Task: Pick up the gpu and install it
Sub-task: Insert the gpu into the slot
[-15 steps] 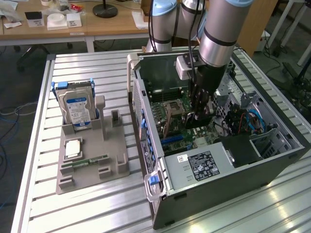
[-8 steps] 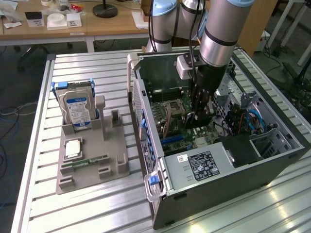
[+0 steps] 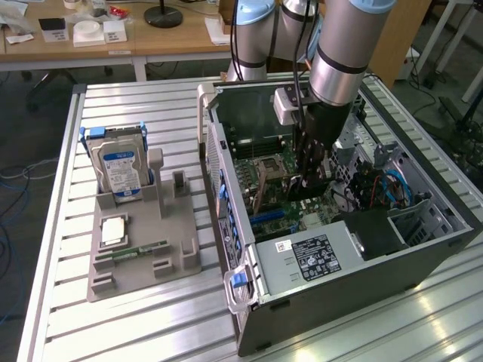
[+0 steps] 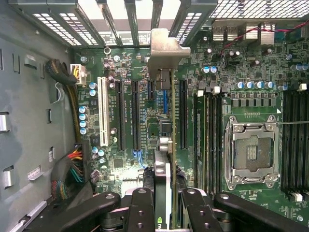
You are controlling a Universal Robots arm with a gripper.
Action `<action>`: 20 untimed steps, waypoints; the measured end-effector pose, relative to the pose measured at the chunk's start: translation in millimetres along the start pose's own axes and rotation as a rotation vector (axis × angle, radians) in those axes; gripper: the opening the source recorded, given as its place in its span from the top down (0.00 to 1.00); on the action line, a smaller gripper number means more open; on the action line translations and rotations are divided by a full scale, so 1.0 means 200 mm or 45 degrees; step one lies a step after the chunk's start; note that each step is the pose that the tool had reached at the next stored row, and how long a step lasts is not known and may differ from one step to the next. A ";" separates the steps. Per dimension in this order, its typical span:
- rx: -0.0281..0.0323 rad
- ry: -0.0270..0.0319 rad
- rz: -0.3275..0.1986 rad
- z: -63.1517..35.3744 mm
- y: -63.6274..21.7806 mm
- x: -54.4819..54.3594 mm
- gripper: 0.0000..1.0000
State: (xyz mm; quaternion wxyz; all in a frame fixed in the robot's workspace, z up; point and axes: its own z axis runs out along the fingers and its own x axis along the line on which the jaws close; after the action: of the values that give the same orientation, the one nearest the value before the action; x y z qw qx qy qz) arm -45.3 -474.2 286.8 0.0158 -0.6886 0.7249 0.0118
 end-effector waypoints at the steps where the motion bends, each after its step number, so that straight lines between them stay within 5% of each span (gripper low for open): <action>1: 0.0001 -0.0001 0.000 0.000 0.000 0.00 0.73; 20: 0.0001 -0.0002 0.000 0.037 0.012 0.00 0.73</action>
State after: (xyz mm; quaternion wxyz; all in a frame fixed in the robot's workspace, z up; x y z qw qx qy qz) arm -47.6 -474.0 279.5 0.0158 -0.6886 0.7248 0.0118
